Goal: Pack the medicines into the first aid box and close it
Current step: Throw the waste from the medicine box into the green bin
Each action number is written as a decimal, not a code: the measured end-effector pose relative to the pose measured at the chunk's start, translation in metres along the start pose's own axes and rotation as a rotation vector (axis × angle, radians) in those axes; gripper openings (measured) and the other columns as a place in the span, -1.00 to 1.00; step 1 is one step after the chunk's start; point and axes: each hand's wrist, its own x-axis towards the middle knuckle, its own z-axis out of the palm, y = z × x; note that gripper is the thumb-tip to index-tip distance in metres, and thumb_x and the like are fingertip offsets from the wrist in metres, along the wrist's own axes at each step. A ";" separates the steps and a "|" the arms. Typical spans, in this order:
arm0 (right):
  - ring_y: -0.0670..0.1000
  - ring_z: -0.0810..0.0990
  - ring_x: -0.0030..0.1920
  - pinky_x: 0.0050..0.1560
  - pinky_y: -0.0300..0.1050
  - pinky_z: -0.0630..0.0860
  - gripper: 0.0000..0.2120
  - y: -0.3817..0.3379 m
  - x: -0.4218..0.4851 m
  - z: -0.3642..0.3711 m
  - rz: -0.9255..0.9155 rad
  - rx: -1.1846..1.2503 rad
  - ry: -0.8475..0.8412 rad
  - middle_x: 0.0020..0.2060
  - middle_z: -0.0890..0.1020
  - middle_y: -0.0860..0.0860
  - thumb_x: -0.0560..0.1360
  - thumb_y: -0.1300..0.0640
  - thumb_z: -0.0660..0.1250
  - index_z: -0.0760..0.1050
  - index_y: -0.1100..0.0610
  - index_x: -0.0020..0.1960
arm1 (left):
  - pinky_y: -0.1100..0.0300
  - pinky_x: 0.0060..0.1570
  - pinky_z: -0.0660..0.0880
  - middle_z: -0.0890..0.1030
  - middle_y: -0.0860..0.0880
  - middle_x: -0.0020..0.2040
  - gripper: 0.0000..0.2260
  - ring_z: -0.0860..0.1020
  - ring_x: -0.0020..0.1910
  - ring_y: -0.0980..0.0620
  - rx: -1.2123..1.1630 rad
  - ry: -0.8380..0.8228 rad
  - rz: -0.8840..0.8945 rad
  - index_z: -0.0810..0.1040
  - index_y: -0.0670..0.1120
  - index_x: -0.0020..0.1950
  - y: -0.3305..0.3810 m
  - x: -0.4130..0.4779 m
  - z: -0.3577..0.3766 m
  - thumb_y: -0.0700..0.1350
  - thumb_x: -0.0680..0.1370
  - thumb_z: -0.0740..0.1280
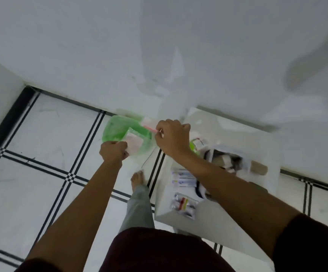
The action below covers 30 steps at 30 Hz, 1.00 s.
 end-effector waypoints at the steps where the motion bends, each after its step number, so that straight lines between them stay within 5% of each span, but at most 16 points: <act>1: 0.12 0.52 -0.14 -0.13 -0.03 0.23 -0.89 -0.008 0.015 0.017 0.027 0.017 -0.036 -0.23 0.60 0.01 0.41 0.18 0.27 0.56 0.08 -0.13 | 0.10 -0.50 0.60 0.59 -0.21 -0.19 -0.87 0.60 -0.30 -0.19 0.018 0.002 -0.003 0.58 -0.32 -0.18 0.006 0.023 -0.002 -0.34 0.29 0.37; 6: 0.14 0.53 -0.18 -0.30 -0.08 0.40 -0.93 -0.039 0.080 0.117 0.176 0.125 -0.218 -0.20 0.60 0.11 0.42 0.20 0.27 0.51 0.18 -0.14 | -0.25 -0.21 0.61 0.50 -0.16 -0.34 -0.80 0.65 -0.25 -0.30 0.195 0.005 0.050 0.39 -0.15 -0.35 0.013 0.147 -0.006 -0.26 0.07 0.28; 11: 0.08 0.42 -0.29 -0.35 -0.14 0.27 -0.95 -0.051 0.131 0.224 0.284 0.130 -0.270 -0.29 0.45 0.07 0.44 0.25 0.24 0.46 0.20 -0.18 | -0.07 -0.09 0.62 0.64 -0.28 -0.11 -0.56 0.66 -0.18 -0.24 0.354 -0.024 0.002 0.44 -0.25 0.10 0.000 0.245 0.000 -0.32 0.23 0.38; 17: 0.19 0.55 -0.12 -0.29 -0.04 0.41 -0.93 -0.035 0.184 0.334 0.359 0.112 -0.318 -0.12 0.55 0.18 0.46 0.27 0.23 0.46 0.24 -0.09 | 0.11 -0.13 0.58 0.59 -0.20 -0.02 -0.56 0.62 -0.15 -0.15 0.393 -0.028 -0.010 0.47 -0.26 0.16 -0.033 0.337 0.027 -0.31 0.30 0.43; 23: 0.17 0.56 0.03 -0.15 -0.05 0.47 -0.82 -0.027 0.190 0.373 0.316 0.016 -0.656 0.01 0.55 0.17 0.46 0.21 0.26 0.43 0.24 0.04 | -0.06 -0.06 0.62 0.57 -0.19 -0.07 -0.69 0.64 -0.17 -0.26 0.579 -0.143 0.005 0.51 -0.26 0.01 -0.053 0.378 0.039 -0.18 0.30 0.30; 27: 0.18 0.53 0.07 -0.08 -0.03 0.50 -0.80 -0.025 0.169 0.369 0.310 -0.003 -0.679 0.04 0.53 0.18 0.45 0.25 0.24 0.43 0.25 0.06 | 0.14 -0.25 0.52 0.55 -0.17 -0.28 -0.86 0.60 -0.19 -0.21 0.723 -0.192 0.066 0.49 -0.28 -0.20 -0.056 0.363 0.036 -0.20 0.36 0.28; 30: 0.19 0.48 0.08 -0.01 0.02 0.48 -0.80 -0.024 0.152 0.357 0.293 -0.003 -0.585 0.06 0.50 0.20 0.45 0.24 0.22 0.41 0.26 0.06 | 0.11 0.01 0.45 0.60 -0.19 0.02 -0.75 0.53 0.08 -0.19 0.800 -0.226 0.231 0.53 -0.28 0.08 -0.062 0.341 0.036 -0.18 0.47 0.29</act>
